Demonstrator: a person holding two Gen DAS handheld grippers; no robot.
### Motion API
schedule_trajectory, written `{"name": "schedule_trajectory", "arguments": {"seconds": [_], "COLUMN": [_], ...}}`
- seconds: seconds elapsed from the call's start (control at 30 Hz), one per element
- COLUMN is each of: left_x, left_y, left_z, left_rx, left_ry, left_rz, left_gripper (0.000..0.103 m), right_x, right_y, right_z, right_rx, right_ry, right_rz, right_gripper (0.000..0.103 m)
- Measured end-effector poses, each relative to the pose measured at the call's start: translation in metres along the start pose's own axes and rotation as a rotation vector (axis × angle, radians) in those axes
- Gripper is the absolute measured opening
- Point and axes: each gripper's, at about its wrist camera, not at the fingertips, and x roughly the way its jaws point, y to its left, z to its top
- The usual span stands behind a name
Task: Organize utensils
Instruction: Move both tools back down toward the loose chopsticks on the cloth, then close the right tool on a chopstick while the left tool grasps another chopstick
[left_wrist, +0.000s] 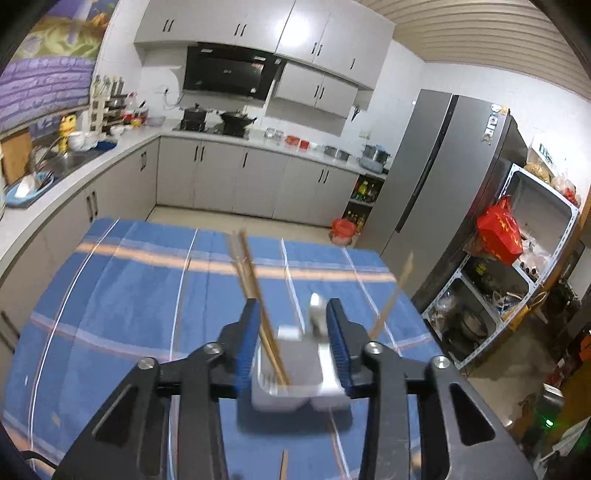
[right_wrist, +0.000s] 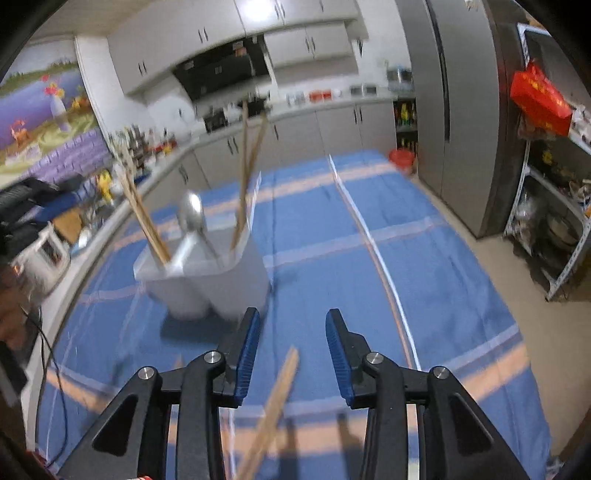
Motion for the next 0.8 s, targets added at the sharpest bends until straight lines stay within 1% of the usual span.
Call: {"name": "schedule_trajectory", "arguments": {"seconds": [0.13,0.17,0.2,0.23,0.3,0.4,0.47,0.57,0.67,0.73,0.8], "left_x": [-0.006,-0.002,0.000,0.004,0.011,0.030,0.039,0.049,0.055,0.058,0.060], "left_y": [0.006,0.009,0.012,0.014,0.015,0.013,0.012,0.007,0.002,-0.002,-0.002], "left_z": [-0.045,-0.064,-0.073,-0.090,-0.112,-0.145,-0.157,-0.168,-0.176,-0.178,-0.177], "left_rx": [0.004,-0.001,-0.005,-0.006,0.002,0.023,0.042,0.090,0.115,0.136,0.133], "left_ry": [0.114,0.169,0.200,0.249,0.305,0.408,0.444,0.469,0.488,0.475,0.471], "left_rz": [0.007,0.015,0.014,0.007,0.010,0.012,0.012,0.030,0.045,0.066,0.070], "left_gripper": [0.037,0.037,0.036,0.036,0.036,0.036,0.036,0.035,0.027,0.019,0.016], "right_x": [0.004,0.007,0.010,0.014,0.018,0.025,0.032,0.038,0.042,0.045,0.050], "right_y": [-0.007,-0.006,-0.003,-0.001,0.006,0.013,0.016,0.022,0.029,0.035,0.042], "right_z": [-0.033,-0.037,-0.044,-0.048,-0.059,-0.070,-0.074,-0.074,-0.074,-0.071,-0.069], "right_rx": [0.019,0.016,0.004,-0.007,-0.037,-0.071,-0.096,-0.121,-0.153,-0.190,-0.232], "right_ry": [0.102,0.118,0.140,0.151,0.175,0.202,0.217,0.218,0.225,0.231,0.248], "right_rz": [0.040,0.047,0.053,0.055,0.064,0.062,0.054,0.035,0.008,-0.047,-0.085], "right_gripper": [0.040,0.040,0.040,0.040,0.032,0.030,0.027,0.025,0.025,0.020,0.019]}}
